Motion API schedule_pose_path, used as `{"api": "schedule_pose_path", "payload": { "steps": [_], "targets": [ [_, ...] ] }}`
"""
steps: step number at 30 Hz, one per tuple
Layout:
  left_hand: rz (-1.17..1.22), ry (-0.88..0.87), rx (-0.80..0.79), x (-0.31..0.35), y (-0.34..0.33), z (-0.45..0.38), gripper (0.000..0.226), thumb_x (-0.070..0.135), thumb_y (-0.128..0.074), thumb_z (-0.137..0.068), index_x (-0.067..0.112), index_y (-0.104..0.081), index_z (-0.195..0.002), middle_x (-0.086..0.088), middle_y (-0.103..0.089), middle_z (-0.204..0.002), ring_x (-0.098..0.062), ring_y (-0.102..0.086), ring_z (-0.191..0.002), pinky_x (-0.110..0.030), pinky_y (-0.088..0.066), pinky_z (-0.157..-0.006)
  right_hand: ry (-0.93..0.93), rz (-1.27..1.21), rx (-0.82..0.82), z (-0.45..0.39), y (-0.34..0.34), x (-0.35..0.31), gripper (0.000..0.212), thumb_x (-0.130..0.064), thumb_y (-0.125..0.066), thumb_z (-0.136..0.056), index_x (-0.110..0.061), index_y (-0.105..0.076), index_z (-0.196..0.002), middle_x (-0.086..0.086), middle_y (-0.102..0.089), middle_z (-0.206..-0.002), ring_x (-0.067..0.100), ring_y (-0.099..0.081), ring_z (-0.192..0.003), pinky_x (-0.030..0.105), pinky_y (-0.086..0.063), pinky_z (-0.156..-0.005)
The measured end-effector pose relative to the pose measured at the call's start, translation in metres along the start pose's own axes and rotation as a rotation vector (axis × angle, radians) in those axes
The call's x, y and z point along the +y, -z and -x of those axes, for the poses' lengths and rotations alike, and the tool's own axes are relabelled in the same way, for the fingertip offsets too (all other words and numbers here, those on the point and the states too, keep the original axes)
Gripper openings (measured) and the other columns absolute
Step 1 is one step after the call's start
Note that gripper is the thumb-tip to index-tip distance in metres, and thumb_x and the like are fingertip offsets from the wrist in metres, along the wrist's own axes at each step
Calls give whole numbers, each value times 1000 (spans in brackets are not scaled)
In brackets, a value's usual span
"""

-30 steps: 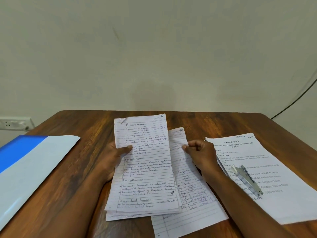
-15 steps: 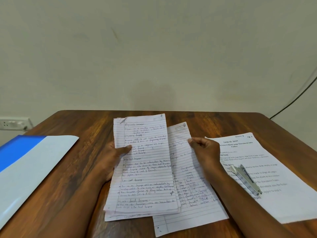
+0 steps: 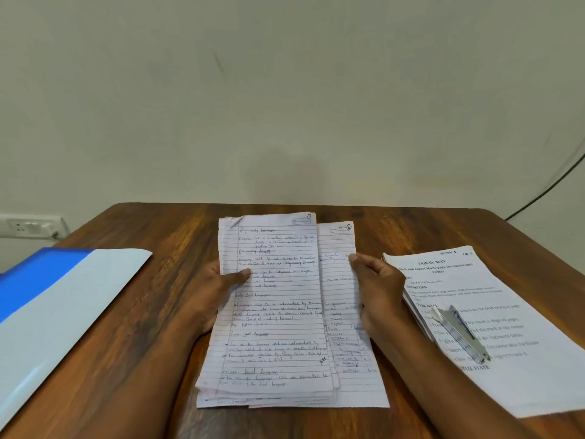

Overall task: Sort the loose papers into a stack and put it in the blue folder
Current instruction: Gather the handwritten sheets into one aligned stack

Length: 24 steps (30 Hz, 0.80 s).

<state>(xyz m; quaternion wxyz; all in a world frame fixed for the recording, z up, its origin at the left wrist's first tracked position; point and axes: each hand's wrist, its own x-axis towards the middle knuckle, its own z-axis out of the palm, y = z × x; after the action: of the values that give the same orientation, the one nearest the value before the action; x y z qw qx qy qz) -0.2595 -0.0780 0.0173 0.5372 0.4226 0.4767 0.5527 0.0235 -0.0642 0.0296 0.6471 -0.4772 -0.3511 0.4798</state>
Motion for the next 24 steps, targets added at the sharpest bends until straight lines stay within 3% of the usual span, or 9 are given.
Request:
{"api": "schedule_pose_path", "payload": {
  "steps": [2,5,9,17,24],
  "targets": [
    [-24,1,-7,0,1,0,31,-3,-64,-98,-1,-65,-128,-18,-76,-121,-38,-74,-111,-50,-60,-92,-50,-55,-9,2,-3,2,15,-14,-75,-96,-11,-75,-110,5,-82,-89,20,-80,-82,33,-65,-69],
    [-50,0,-25,-1,2,0,32,-3,-64,-98,0,-65,-129,-17,-76,-122,-37,-74,-112,-53,-58,-97,-115,-139,-75,6,-8,8,21,-14,-73,-97,-7,-72,-117,15,-80,-102,31,-79,-97,52,-62,-91],
    [-55,2,-29,-2,2,0,32,-2,-65,-96,0,-65,-129,-18,-75,-123,-38,-74,-112,-55,-56,-100,-151,-173,-151,10,-12,10,24,-16,-70,-99,-5,-71,-120,20,-78,-110,36,-76,-104,59,-58,-98],
    [-107,-43,-21,-2,-2,1,47,-2,-70,-92,7,-57,-136,-12,-75,-124,-33,-74,-113,-52,-58,-98,-91,-98,-184,16,-17,15,25,-17,-68,-101,-1,-71,-120,19,-78,-110,37,-74,-108,53,-60,-97],
    [-205,-85,27,-4,-9,4,62,-2,-74,-91,15,-42,-141,-7,-69,-130,-25,-70,-118,-40,-61,-93,-45,28,-259,20,-19,11,23,-23,-59,-106,-11,-75,-118,7,-81,-108,23,-78,-101,36,-63,-84]
  ]
}}
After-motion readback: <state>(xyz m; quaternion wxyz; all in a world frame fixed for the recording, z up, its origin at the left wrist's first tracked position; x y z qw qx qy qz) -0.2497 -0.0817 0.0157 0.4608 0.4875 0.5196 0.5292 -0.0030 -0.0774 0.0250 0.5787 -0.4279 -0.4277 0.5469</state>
